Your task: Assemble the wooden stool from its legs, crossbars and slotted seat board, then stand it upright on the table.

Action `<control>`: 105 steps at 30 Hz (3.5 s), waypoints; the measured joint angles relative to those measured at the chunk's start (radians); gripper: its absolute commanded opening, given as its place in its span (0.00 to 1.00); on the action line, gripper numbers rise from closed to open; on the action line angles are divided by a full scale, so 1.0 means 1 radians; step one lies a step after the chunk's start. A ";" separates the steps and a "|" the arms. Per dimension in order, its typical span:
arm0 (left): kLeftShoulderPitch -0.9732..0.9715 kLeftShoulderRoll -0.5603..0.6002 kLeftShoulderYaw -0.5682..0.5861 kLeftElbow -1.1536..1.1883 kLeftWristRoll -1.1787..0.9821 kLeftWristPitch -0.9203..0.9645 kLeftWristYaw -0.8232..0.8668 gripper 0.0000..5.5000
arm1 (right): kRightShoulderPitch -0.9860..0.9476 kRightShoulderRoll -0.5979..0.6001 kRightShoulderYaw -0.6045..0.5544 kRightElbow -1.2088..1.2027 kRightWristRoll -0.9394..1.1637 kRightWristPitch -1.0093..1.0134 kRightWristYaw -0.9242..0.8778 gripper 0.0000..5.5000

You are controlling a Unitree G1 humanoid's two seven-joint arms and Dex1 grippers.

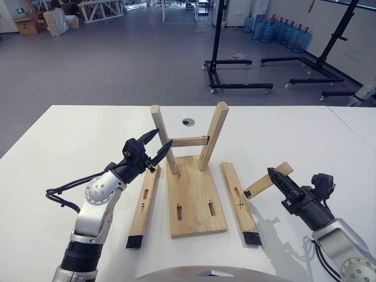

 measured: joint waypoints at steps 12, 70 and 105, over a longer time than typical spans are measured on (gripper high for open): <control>0.000 0.001 0.000 0.004 0.000 -0.004 -0.009 0.48 | -0.025 -0.009 -0.022 -0.031 0.000 -0.043 -0.001 0.07; 0.027 0.034 0.010 -0.018 -0.009 0.028 -0.050 0.48 | 0.094 0.198 0.271 -0.107 -0.405 -0.259 -0.175 0.07; 0.007 0.030 -0.001 0.003 -0.008 0.021 -0.040 0.48 | 0.056 0.124 0.402 -0.078 -0.647 -0.328 -0.141 0.07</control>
